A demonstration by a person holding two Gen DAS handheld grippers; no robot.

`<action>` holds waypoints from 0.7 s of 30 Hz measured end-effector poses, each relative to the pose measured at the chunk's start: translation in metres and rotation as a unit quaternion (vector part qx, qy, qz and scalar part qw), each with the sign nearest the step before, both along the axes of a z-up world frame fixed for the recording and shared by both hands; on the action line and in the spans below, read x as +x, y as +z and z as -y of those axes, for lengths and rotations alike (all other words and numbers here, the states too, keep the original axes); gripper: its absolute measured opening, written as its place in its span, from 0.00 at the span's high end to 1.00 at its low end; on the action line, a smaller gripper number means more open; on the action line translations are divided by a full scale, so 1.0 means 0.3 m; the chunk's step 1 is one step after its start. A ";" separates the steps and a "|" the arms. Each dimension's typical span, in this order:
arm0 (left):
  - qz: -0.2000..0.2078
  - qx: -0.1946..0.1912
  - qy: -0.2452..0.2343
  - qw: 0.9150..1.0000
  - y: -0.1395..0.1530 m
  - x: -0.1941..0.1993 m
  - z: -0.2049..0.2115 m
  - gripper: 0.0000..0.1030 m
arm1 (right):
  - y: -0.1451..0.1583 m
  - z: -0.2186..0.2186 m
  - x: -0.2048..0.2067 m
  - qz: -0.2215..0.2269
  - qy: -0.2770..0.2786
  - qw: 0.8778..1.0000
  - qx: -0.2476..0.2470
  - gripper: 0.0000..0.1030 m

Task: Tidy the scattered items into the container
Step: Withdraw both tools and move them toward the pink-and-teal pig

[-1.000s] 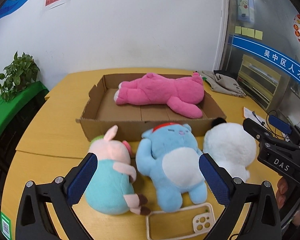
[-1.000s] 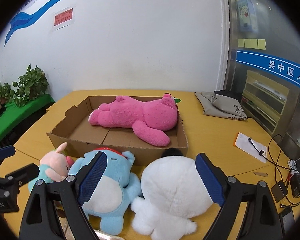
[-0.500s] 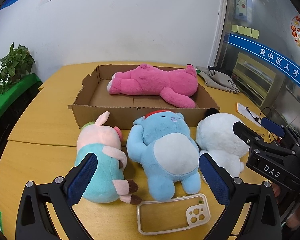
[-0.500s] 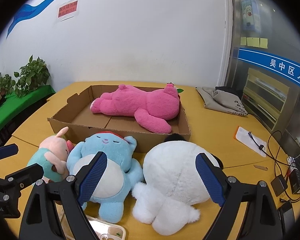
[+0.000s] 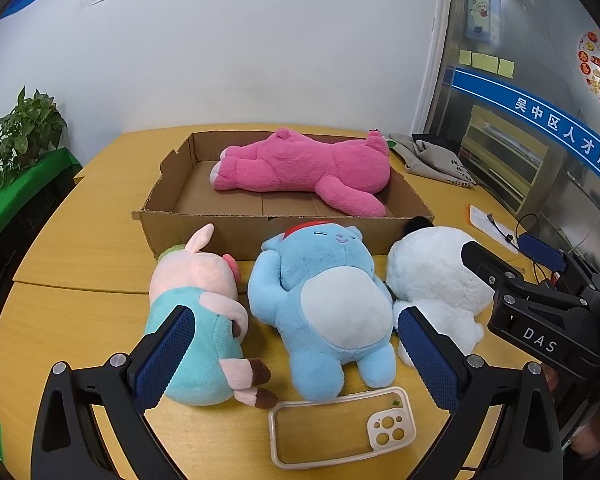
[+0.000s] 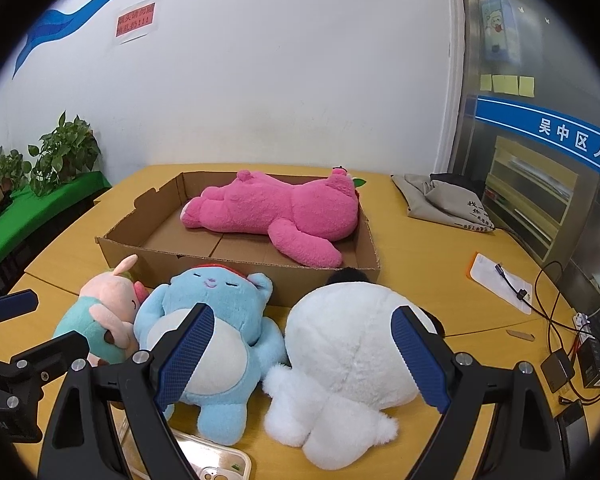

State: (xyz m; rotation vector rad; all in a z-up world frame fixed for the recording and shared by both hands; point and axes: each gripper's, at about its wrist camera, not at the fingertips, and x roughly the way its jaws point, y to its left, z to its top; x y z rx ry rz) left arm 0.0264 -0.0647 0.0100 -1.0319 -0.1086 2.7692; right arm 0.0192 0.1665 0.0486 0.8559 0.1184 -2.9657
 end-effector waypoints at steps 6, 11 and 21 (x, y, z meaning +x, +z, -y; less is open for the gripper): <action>0.005 0.005 0.001 1.000 -0.009 -0.007 0.014 0.00 | -0.015 -0.002 -0.011 0.006 -0.004 1.000 0.000 0.12; 0.010 0.006 0.004 1.000 -0.019 -0.015 0.031 0.00 | -0.025 -0.004 -0.016 0.010 -0.006 1.000 0.000 0.12; 0.024 0.013 0.008 1.000 -0.048 -0.026 0.109 0.00 | -0.051 0.028 -0.019 0.016 0.014 1.000 -0.001 0.12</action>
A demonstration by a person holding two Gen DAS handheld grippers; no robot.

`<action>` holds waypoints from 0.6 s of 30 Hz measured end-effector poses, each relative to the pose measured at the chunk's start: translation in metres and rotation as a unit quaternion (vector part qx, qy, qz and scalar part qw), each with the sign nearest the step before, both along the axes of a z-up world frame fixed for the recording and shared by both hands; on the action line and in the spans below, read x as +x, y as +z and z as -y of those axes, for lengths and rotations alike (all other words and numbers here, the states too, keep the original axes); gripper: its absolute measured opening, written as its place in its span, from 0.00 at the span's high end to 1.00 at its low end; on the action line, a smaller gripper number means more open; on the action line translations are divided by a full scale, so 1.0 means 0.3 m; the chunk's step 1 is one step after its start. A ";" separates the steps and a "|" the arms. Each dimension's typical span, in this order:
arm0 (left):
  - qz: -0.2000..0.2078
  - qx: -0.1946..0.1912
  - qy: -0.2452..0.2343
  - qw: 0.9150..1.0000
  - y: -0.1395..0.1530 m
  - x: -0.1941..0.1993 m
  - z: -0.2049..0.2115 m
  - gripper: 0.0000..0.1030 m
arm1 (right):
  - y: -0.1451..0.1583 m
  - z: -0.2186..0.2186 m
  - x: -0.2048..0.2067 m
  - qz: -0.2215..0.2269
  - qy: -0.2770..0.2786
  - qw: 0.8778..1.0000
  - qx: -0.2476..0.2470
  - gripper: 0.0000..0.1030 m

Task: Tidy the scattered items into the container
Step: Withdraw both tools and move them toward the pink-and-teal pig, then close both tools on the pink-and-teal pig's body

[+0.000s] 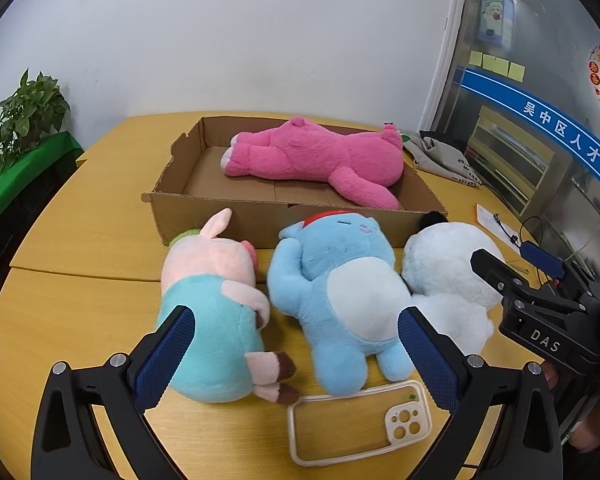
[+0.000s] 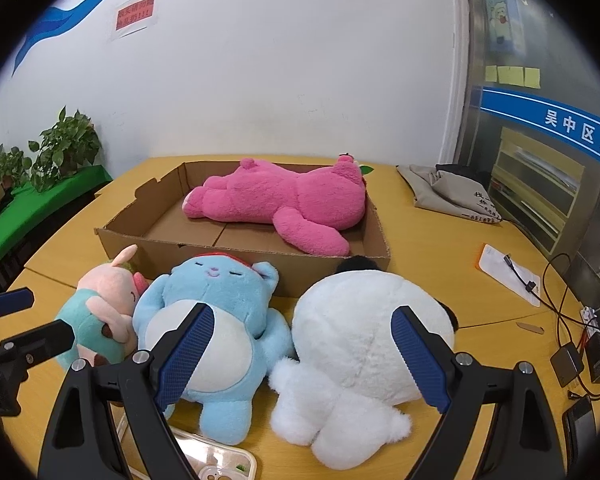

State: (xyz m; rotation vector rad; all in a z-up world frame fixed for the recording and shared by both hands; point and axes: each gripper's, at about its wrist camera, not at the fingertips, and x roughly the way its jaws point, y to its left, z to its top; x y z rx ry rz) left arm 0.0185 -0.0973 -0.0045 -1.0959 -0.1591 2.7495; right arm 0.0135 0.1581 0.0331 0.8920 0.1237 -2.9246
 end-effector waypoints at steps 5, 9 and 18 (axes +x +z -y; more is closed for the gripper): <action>0.028 0.022 0.020 0.999 -0.038 -0.018 0.114 0.00 | -0.037 0.080 0.014 0.016 0.079 0.997 -0.004 0.12; 0.040 0.044 0.034 0.998 -0.055 -0.045 0.207 0.00 | -0.072 0.194 0.042 0.030 0.161 0.986 -0.012 0.12; 0.108 0.050 0.026 0.993 -0.183 -0.234 0.328 0.00 | -0.174 0.408 0.042 0.094 0.236 0.964 -0.077 0.12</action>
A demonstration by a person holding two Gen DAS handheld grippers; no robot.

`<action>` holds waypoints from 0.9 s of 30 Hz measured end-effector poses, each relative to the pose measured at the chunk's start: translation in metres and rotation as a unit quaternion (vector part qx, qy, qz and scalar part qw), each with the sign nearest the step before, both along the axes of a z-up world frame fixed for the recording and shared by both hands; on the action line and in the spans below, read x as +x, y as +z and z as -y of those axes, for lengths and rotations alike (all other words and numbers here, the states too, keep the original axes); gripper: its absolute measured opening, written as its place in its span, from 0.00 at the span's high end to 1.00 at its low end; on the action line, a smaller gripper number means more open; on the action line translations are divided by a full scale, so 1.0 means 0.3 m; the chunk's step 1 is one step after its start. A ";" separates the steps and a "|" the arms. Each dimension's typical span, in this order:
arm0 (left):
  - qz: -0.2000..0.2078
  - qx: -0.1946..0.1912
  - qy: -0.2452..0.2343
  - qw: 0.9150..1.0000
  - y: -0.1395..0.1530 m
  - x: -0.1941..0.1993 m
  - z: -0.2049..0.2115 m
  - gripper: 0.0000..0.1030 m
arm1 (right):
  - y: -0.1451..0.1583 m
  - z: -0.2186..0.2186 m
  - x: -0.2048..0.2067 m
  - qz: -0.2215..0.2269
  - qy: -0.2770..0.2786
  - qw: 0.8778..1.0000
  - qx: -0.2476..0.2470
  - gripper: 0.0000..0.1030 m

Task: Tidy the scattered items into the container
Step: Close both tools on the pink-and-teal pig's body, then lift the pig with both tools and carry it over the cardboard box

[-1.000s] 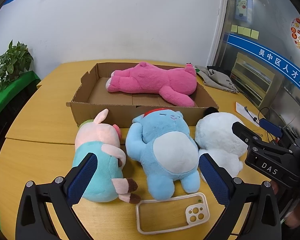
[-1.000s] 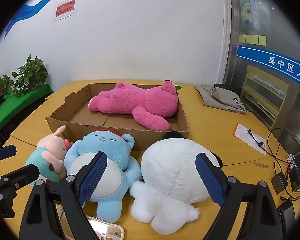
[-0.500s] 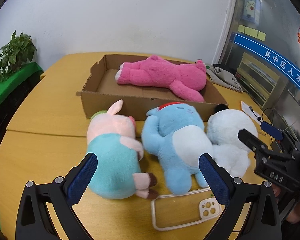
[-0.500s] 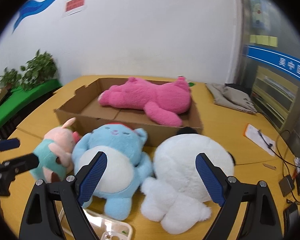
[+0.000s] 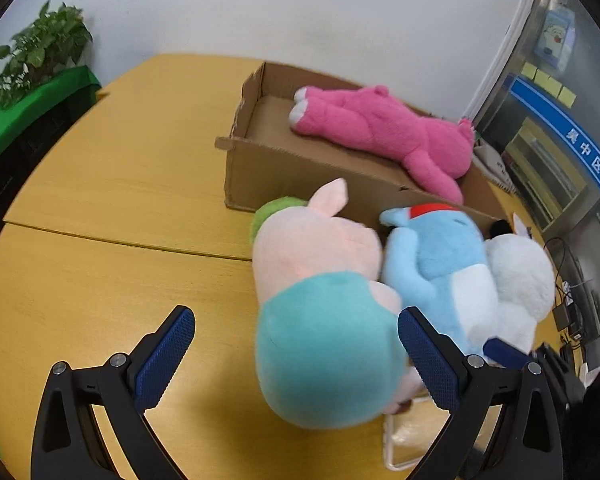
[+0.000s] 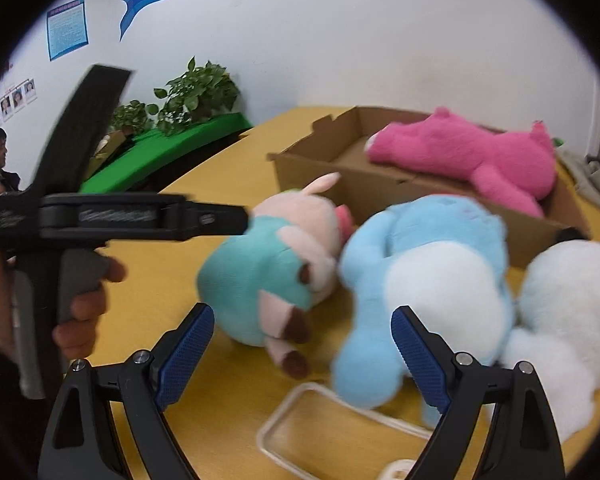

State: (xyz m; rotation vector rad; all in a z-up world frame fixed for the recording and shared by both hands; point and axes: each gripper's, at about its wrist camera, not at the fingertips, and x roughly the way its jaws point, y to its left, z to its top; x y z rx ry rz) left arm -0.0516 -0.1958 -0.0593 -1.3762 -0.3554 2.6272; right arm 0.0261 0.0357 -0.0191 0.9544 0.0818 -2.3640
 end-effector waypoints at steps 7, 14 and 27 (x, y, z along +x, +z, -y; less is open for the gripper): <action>0.056 0.059 -0.057 0.995 -0.084 -0.121 -0.011 0.03 | -0.097 0.140 -0.054 0.046 -0.011 0.999 -0.019 0.12; 0.064 0.097 -0.098 0.988 -0.090 -0.109 -0.037 0.26 | -0.162 0.153 -0.101 0.067 -0.020 0.997 -0.027 0.20; -0.021 0.088 -0.114 0.989 0.148 -0.055 -0.066 0.33 | -0.010 0.104 -0.038 0.003 0.008 0.997 -0.074 0.37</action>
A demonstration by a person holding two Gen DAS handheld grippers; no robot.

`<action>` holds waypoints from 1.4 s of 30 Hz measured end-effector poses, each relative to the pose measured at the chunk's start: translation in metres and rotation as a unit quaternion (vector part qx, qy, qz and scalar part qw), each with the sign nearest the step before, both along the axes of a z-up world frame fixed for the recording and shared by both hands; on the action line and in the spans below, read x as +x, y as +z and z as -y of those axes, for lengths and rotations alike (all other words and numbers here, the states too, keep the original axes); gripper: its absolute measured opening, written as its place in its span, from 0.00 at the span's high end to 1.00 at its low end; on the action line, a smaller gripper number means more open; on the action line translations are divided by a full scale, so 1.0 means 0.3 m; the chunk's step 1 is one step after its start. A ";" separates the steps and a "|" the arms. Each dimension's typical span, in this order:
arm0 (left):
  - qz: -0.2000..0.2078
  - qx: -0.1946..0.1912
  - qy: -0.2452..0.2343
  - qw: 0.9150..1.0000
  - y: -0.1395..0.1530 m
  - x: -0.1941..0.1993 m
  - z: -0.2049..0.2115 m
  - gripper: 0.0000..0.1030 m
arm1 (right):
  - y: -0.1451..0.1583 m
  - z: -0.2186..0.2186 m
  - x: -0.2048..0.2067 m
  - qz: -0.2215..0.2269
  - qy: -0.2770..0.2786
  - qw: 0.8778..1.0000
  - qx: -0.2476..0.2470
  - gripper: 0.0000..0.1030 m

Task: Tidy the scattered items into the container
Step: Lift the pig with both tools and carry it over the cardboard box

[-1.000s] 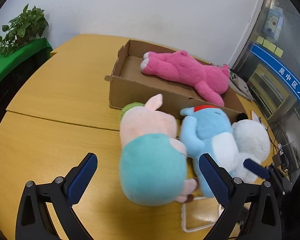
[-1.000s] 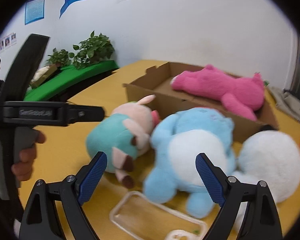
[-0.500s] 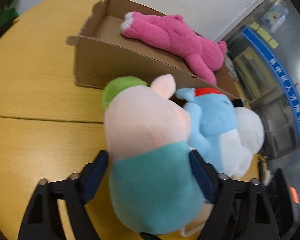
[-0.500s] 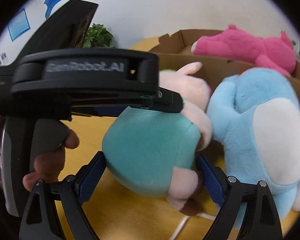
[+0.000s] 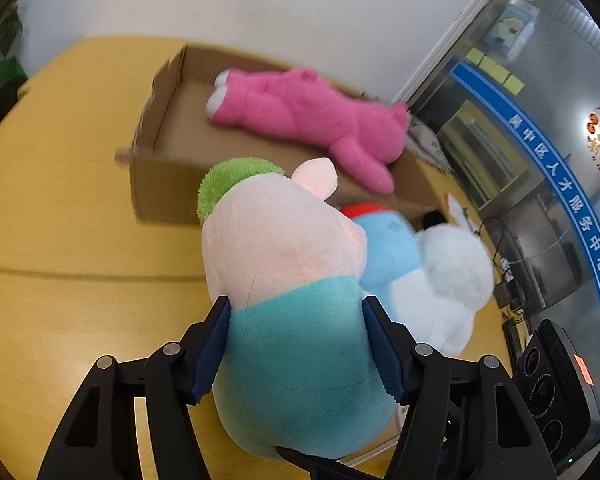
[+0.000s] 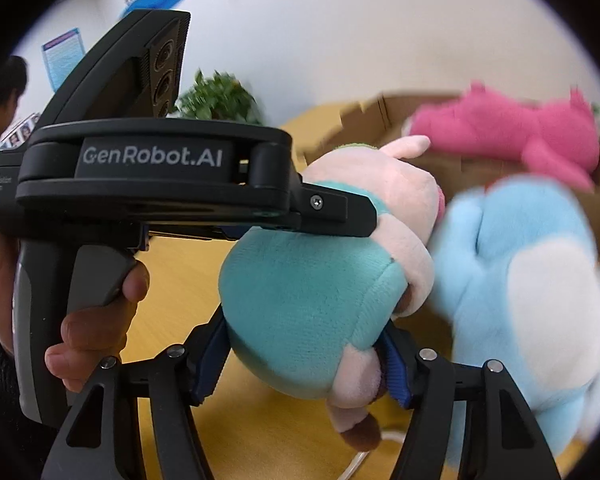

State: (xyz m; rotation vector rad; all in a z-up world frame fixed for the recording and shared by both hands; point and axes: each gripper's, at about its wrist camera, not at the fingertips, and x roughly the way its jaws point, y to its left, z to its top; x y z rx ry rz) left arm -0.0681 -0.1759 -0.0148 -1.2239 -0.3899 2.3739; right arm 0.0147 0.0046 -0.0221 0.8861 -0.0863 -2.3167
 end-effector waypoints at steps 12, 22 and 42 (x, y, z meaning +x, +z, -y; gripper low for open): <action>-0.115 -0.030 -0.038 0.992 0.444 -0.327 -0.016 0.33 | 0.390 -0.009 -0.241 -0.117 -0.020 0.992 -0.035 0.37; -0.084 -0.040 -0.044 0.995 0.445 -0.663 0.031 0.33 | 0.435 0.036 -0.524 -0.090 -0.045 0.994 -0.048 0.37; 0.082 -0.041 -0.026 0.995 -0.131 -0.837 0.102 0.31 | -0.060 0.187 -0.692 0.095 -0.052 0.994 0.009 0.36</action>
